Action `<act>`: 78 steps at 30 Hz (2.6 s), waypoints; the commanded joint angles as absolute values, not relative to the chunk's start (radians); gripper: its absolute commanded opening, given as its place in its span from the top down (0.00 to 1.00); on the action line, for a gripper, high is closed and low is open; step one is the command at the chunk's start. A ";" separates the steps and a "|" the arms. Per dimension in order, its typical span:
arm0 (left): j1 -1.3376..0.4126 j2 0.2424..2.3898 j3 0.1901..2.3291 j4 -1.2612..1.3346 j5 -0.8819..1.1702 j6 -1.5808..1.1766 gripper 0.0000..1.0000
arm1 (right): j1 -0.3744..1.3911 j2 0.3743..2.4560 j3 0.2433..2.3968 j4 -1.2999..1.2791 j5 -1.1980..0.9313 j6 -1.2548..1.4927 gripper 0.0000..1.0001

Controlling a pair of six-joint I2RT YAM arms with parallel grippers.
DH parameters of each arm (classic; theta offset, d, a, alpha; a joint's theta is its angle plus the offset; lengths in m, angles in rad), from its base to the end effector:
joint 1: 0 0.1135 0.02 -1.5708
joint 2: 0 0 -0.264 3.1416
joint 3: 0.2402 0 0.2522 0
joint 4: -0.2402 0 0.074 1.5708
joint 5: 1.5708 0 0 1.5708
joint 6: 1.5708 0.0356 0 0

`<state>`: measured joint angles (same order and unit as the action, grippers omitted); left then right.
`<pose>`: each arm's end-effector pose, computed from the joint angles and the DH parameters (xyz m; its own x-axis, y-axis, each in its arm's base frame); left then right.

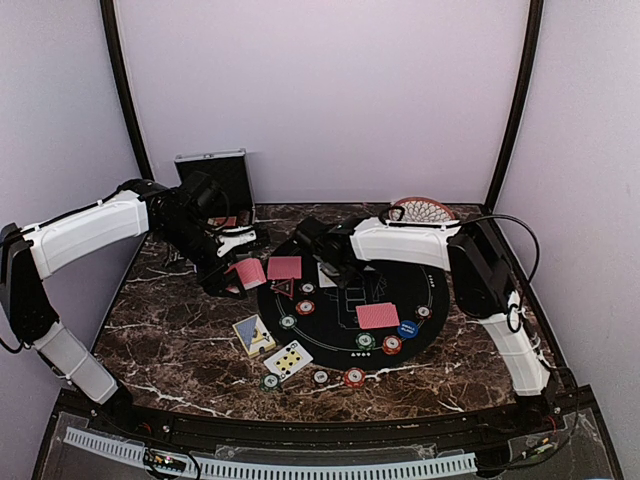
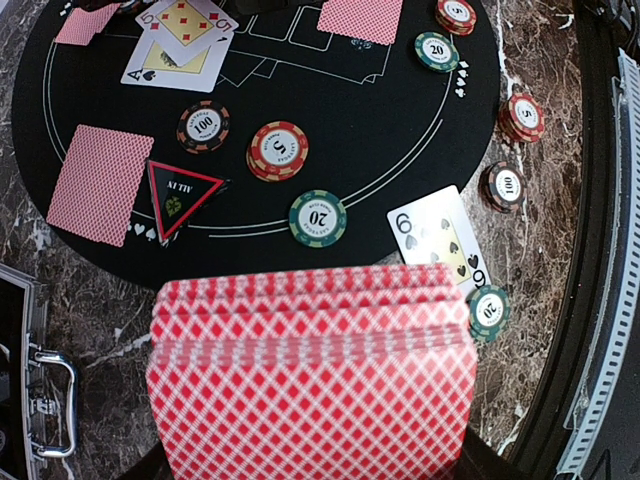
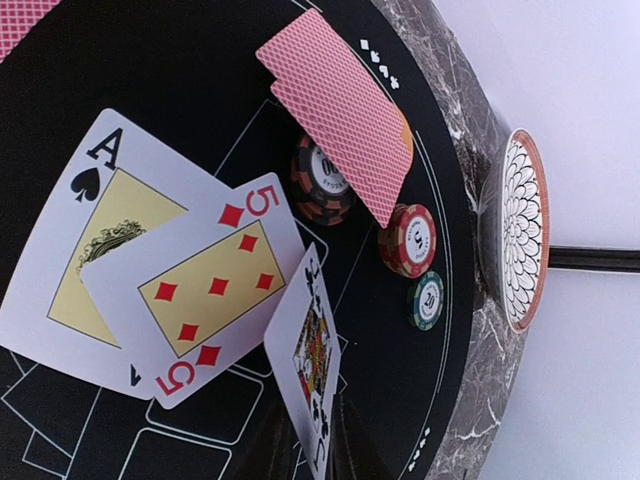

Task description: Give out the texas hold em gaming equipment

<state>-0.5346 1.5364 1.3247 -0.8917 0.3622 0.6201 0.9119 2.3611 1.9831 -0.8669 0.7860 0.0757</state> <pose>0.2615 -0.1695 0.2887 -0.2685 0.7905 -0.5505 0.9459 0.3243 0.0044 0.3194 0.3713 0.1707 -0.6101 -0.7006 -0.3699 -0.3750 0.6667 -0.6442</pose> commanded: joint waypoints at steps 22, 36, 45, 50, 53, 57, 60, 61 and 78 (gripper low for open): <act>-0.531 1.491 1.339 -0.913 0.392 0.618 1.00 | 0.885 2.068 1.806 -0.807 0.392 0.243 0.54; -0.531 1.487 1.342 -0.901 0.397 0.608 1.00 | 0.792 1.881 1.521 -0.133 -0.631 0.890 0.14; -0.531 1.483 1.353 -0.884 0.408 0.596 1.00 | 0.851 1.958 1.531 -0.054 -0.708 0.958 0.13; -0.531 1.488 1.354 -0.888 0.411 0.598 1.00 | 0.872 1.993 1.532 -0.021 -0.732 0.974 0.14; -0.531 1.490 1.352 -0.888 0.412 0.601 1.00 | 0.879 2.015 1.541 -0.006 -0.742 0.985 0.15; -0.530 1.492 1.354 -0.888 0.413 0.601 1.00 | 0.884 2.047 1.564 0.032 -0.753 1.010 0.15; -0.530 1.497 1.361 -0.890 0.411 0.606 1.00 | 0.889 2.077 1.587 0.059 -0.764 1.036 0.15; -0.530 1.500 1.364 -0.891 0.409 0.607 1.00 | 0.893 2.086 1.592 0.077 -0.769 1.050 0.15; -0.531 1.501 1.355 -0.890 0.410 0.617 1.00 | 0.931 2.230 1.708 0.206 -0.822 1.175 0.15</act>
